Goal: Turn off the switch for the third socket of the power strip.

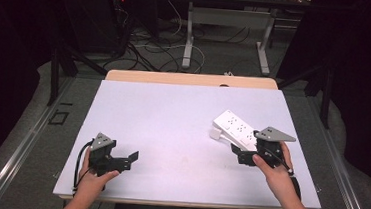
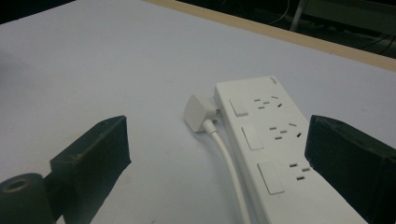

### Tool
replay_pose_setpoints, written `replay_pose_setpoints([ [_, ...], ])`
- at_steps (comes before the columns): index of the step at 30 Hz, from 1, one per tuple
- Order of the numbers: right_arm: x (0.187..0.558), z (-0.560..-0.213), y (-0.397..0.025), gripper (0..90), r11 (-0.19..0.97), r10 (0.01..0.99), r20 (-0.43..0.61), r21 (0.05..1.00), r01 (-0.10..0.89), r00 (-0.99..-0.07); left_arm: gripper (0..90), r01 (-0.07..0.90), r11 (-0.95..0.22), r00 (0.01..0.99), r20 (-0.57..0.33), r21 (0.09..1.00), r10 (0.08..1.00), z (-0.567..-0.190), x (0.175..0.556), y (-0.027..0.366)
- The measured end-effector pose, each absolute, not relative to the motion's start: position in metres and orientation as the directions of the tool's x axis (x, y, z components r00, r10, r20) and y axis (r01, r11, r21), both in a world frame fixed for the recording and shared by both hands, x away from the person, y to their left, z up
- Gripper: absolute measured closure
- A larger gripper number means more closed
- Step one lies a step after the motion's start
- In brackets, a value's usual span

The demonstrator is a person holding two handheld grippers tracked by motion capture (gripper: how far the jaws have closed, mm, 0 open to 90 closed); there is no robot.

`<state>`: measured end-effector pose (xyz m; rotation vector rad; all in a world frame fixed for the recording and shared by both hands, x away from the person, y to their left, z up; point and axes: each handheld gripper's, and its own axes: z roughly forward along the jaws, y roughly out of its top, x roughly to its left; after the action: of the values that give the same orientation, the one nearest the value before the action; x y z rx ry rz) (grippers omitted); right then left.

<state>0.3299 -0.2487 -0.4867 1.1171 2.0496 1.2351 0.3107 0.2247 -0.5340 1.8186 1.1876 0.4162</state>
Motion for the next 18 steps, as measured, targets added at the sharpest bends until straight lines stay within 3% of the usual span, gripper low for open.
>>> replay_pose_setpoints([
  [11, 0.307, -0.503, -0.262, 6.3, 0.209, 0.864, 0.035, 0.883, 0.420, -0.503, 0.3, 0.550, -0.134, 0.480, -0.180, 0.824, 0.859, -0.533, 0.310, 0.225],
  [18, 0.304, -0.516, -0.267, 6.3, 0.257, 0.876, -0.020, 0.865, 0.431, -0.483, 0.3, 0.550, -0.129, 0.477, -0.184, 0.825, 0.859, -0.533, 0.310, 0.225],
])
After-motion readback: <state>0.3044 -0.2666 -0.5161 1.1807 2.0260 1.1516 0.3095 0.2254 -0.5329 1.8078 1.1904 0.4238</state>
